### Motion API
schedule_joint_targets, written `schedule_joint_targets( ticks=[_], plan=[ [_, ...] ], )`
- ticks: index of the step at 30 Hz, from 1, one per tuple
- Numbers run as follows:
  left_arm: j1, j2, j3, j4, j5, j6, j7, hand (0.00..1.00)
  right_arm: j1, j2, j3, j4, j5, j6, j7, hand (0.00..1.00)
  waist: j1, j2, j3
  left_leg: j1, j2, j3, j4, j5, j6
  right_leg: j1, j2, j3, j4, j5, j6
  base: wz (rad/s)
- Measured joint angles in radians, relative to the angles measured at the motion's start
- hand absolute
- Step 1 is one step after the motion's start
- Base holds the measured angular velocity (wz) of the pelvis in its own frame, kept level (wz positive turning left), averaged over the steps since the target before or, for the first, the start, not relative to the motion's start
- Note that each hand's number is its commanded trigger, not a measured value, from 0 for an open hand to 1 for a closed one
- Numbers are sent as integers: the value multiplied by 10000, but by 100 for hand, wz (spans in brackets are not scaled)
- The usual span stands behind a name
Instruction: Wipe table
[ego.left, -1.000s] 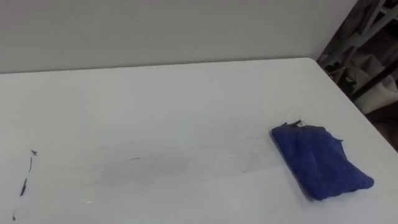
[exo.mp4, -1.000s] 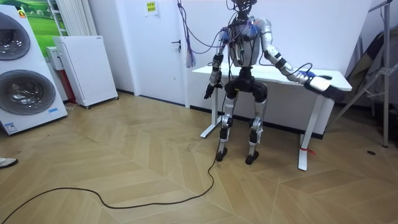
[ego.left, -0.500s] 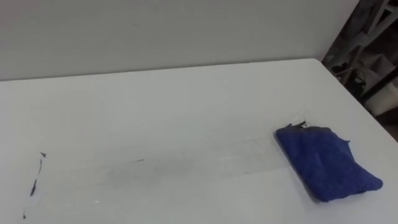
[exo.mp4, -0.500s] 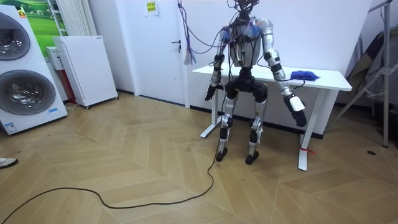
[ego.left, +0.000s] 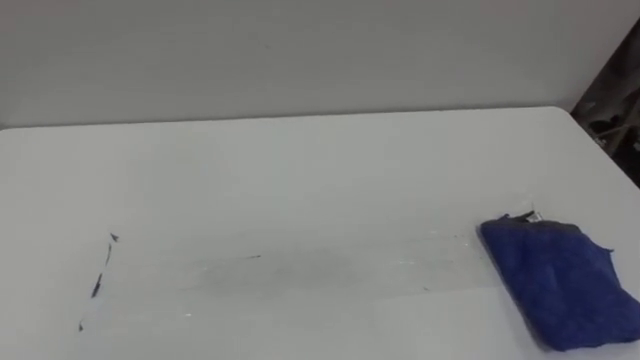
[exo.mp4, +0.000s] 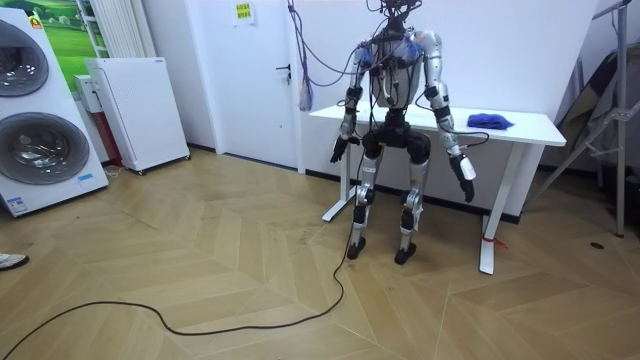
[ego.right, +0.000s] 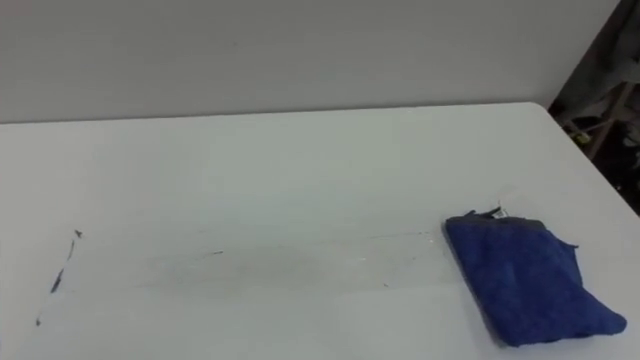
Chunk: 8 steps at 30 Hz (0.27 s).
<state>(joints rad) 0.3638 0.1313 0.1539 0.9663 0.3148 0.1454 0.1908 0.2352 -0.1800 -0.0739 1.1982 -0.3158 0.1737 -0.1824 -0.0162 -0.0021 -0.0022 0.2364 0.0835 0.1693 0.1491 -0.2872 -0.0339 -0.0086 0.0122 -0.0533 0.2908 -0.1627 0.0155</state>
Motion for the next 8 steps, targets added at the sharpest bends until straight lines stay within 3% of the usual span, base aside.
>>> schedule_joint_targets(
  ticks=[5, 8],
  plan=[
    [-7, -37, -436, -20, 6, 0, 46, 0, -66, 111, 941, -21, -694, 2, 274, 0, 125, 117, -25, 10, 15, -425, 29, -17, 29, 321, -67, -370, -177, 1, 0, 21],
    [44, -69, -613, -21, 12, 25, 31, 0, -33, 263, 991, 7, -836, 42, 445, 0, 242, 183, -18, 8, 25, -544, 44, -17, 29, 372, -103, -531, -194, -3, 4, 14]
  ],
)
